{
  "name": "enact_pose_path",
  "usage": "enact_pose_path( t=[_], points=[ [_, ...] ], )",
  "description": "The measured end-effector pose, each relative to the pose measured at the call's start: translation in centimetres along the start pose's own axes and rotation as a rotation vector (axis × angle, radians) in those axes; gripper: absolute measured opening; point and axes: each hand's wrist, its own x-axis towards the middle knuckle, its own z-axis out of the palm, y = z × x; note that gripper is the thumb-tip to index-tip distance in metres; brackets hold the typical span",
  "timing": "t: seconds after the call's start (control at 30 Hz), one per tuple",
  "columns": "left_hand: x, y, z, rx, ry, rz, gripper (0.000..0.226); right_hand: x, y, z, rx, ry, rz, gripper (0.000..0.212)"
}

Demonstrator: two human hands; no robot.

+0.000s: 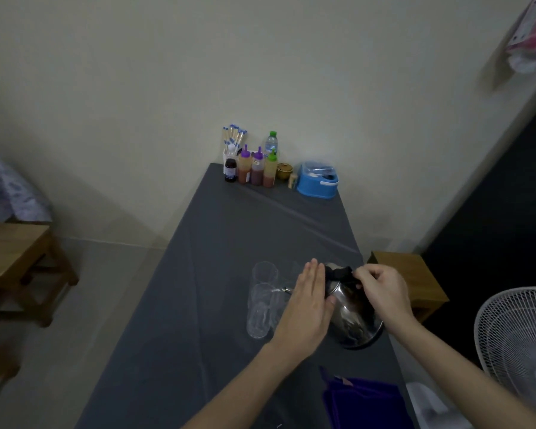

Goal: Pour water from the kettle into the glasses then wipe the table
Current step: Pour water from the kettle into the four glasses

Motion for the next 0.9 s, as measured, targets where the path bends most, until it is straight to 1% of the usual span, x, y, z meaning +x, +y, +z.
enact_pose_path(
  t=[0.33, 0.43, 0.53, 0.6, 0.7, 0.83, 0.9],
  points=[
    [2.1, 0.6, 1.9, 0.192, 0.075, 0.127, 0.069, 0.8, 4.1, -0.6, 0.37, -0.011, 0.199, 0.031],
    [3.2, 0.8, 2.4, 0.223, 0.079, 0.149, 0.064, 1.7, 4.4, -1.1, 0.424, -0.001, 0.241, 0.025],
    [4.7, 1.0, 2.6, 0.248, 0.077, 0.167, 0.057, 3.1, 4.6, -1.5, 0.44, 0.015, 0.263, 0.021],
    [5.6, 1.3, 2.6, 0.255, 0.065, 0.16, 0.058, 4.0, 4.6, -1.7, 0.422, 0.016, 0.263, 0.019],
    [6.6, 1.5, 2.5, 0.241, 0.037, 0.118, 0.069, 5.5, 4.6, -1.8, 0.347, 0.009, 0.229, 0.022],
    [7.7, 1.4, 2.7, 0.153, -0.002, 0.027, 0.077, 7.1, 3.9, -1.7, 0.225, -0.016, 0.189, 0.021],
    [8.0, 1.3, 2.8, 0.097, -0.013, -0.017, 0.086, 7.7, 3.3, -1.6, 0.168, -0.027, 0.171, 0.025]
  ],
)
